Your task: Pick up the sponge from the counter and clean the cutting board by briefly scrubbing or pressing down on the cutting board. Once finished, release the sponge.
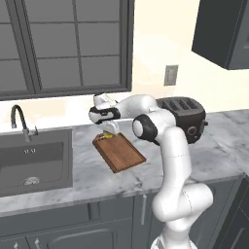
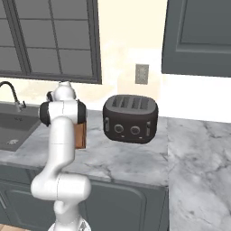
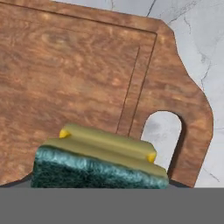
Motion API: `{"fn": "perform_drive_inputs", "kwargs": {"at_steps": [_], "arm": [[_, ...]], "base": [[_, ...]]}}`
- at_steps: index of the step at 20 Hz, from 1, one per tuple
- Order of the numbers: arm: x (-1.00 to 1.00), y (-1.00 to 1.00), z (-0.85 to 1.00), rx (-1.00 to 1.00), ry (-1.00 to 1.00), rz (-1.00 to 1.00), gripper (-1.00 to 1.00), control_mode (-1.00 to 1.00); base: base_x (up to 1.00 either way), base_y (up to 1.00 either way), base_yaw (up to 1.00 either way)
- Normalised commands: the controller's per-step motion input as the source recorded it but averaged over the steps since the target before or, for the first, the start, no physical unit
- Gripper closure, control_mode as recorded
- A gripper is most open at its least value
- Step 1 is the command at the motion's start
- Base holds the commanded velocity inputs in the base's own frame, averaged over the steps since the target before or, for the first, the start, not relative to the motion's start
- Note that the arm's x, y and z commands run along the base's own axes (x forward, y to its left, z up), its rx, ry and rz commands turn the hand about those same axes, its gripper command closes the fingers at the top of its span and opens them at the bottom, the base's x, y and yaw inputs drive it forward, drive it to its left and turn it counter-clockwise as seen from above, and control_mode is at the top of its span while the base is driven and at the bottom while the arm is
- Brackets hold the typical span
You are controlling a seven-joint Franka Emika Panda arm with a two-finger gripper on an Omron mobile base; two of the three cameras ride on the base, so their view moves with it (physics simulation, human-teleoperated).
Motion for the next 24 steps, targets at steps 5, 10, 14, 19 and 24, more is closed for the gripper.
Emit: {"fn": "perform_drive_inputs", "kwargs": {"at_steps": [5,10,14,19,24], "arm": [[-0.21,0.56,-0.45,0.01,0.0,0.2,1.0,-1.0],[-0.41,0.47,-0.42,0.06,0.0,0.19,1.0,-1.0],[-0.45,0.47,-0.36,0.1,0.0,0.12,1.0,-1.0],[-0.57,0.42,-0.32,0.11,0.0,0.06,1.0,-1.0],[-0.63,0.4,-0.33,0.07,0.0,0.0,1.0,-1.0]], "base": [[0.0,0.0,0.0],[0.0,0.0,0.0],[0.0,0.0,0.0],[0.0,0.0,0.0],[0.0,0.0,0.0]]}}
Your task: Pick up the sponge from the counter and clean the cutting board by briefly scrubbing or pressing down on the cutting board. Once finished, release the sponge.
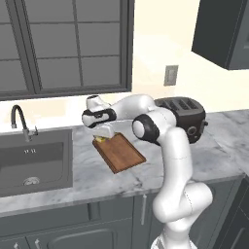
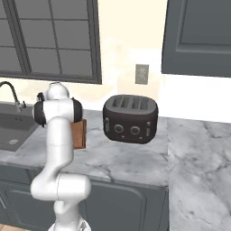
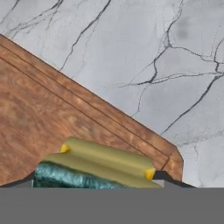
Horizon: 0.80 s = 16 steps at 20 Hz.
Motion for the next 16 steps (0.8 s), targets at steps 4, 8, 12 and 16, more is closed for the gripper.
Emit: {"fn": "perform_drive_inputs", "kwargs": {"at_steps": [4,8,12,16], "arm": [[-0.71,0.26,-0.37,0.04,0.0,0.0,1.0,-1.0],[-0.84,0.08,-0.35,0.05,0.0,0.0,1.0,-1.0],[-0.87,0.04,-0.31,0.05,0.0,0.0,1.0,-1.0],[-0.87,0.03,-0.26,0.06,0.0,0.0,1.0,-1.0]], "base": [[0.0,0.0,0.0],[0.0,0.0,0.0],[0.0,0.0,0.0],[0.0,0.0,0.0]]}}
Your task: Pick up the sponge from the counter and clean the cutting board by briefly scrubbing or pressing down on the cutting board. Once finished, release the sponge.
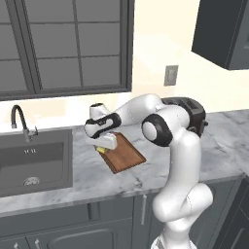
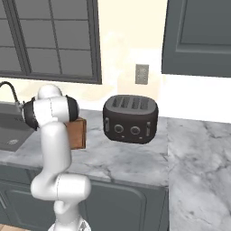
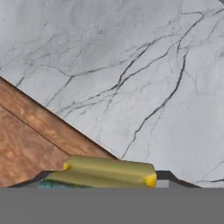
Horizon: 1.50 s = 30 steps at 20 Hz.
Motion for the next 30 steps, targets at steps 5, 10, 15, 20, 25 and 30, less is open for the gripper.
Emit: {"fn": "perform_drive_inputs", "kwargs": {"at_steps": [5,10,15,20,25,30], "arm": [[-0.86,0.01,-0.2,0.06,0.03,0.0,1.0,-1.0],[-0.85,0.0,-0.14,0.01,0.06,-0.06,1.0,-1.0],[-0.78,0.0,-0.09,0.0,0.12,-0.11,1.0,-1.0],[-0.75,0.0,-0.06,0.0,0.14,-0.11,1.0,-1.0],[-0.71,0.0,-0.04,0.0,0.14,-0.12,1.0,-1.0],[-0.13,-0.17,0.37,-0.01,0.0,-0.15,1.0,-1.0]], "base": [[0.0,0.0,0.0],[0.0,0.0,0.0],[0.0,0.0,0.0],[0.0,0.0,0.0],[0.0,0.0,0.0],[0.0,0.0,0.0]]}}
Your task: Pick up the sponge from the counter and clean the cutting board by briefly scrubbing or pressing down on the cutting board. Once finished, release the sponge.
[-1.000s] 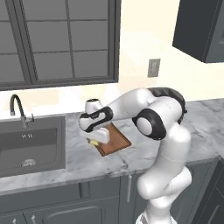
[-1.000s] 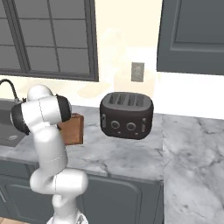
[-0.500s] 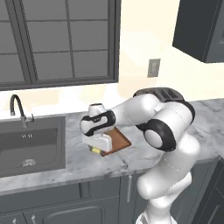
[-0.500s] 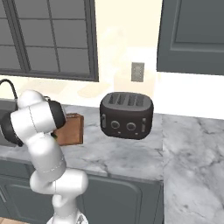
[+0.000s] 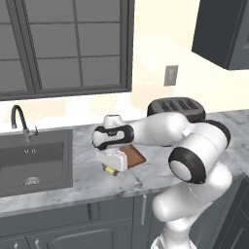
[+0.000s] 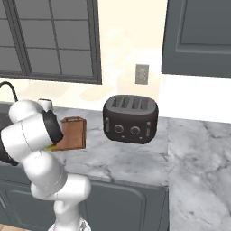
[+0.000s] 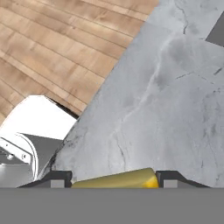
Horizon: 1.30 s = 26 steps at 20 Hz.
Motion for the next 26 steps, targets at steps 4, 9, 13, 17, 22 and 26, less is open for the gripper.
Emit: {"fn": "perform_drive_inputs", "kwargs": {"at_steps": [4,9,13,17,22,26], "arm": [[-0.01,-0.36,0.57,-0.08,0.0,-0.11,1.0,-1.0],[-0.13,-0.45,0.3,-0.04,0.0,-0.14,1.0,-1.0],[0.01,-0.48,0.03,-0.06,0.02,-0.17,1.0,-1.0],[0.2,-0.59,0.0,-0.04,0.1,-0.22,1.0,-1.0],[0.11,-0.65,0.0,-0.04,0.09,-0.22,1.0,-1.0],[0.08,-0.67,-0.04,-0.04,0.11,-0.2,1.0,-1.0]], "base": [[0.0,0.0,0.0],[0.0,0.0,0.0],[0.0,0.0,0.0],[0.0,0.0,0.0],[0.0,0.0,0.0],[0.0,0.0,0.0]]}}
